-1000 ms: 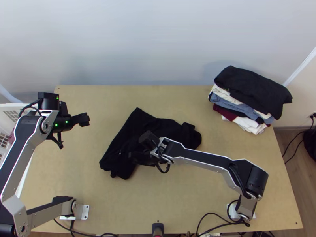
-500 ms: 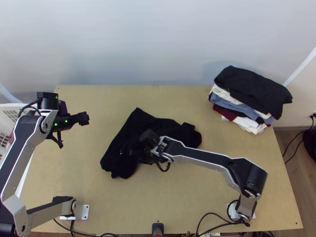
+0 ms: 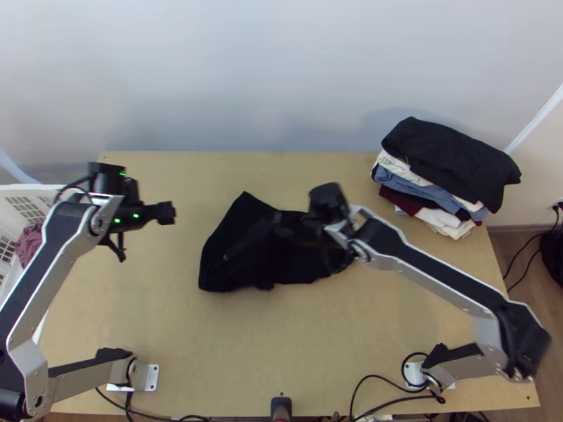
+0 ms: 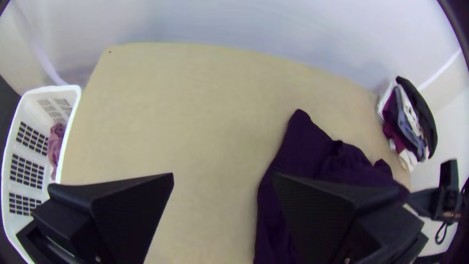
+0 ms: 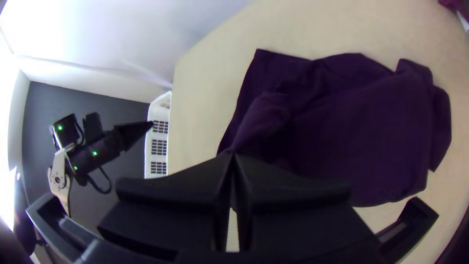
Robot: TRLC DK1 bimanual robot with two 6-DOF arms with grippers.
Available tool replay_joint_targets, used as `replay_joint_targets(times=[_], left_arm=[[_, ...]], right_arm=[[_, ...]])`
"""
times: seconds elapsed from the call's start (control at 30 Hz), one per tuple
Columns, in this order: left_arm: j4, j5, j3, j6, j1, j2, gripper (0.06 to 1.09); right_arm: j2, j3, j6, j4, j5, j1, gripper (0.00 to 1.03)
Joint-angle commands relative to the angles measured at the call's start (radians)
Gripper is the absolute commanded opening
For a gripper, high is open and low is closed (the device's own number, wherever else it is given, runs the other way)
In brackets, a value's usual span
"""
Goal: Fold the t-shirt
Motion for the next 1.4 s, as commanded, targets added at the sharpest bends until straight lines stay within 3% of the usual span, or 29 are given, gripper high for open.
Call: replay_joint_targets(times=[0.0, 0.23, 0.67, 0.93, 1.37], left_arm=[[-0.002, 0.006, -0.004, 0.03, -0.106, 0.004, 1.05], [0.0, 0.006, -0.018, 0.089, -0.259, -0.032, 1.05], [0.008, 0.007, 0.028, 0.107, -0.264, -0.019, 1.05], [0.058, 0.007, -0.02, 0.126, -0.333, 0.008, 1.05], [0.199, 0.007, -0.037, 0.118, -0.357, 0.15, 1.05]], right_arm=[[-0.065, 0.0, -0.03, -0.02, 0.03, -0.052, 0.03], [-0.131, 0.022, -0.083, -0.034, 0.124, -0.133, 0.03], [-0.197, 0.046, -0.183, -0.026, 0.246, -0.307, 0.03], [-0.212, 0.035, -0.424, 0.098, 0.302, -0.422, 0.03], [-0.246, -0.054, -0.536, 0.199, 0.369, -0.532, 0.03]])
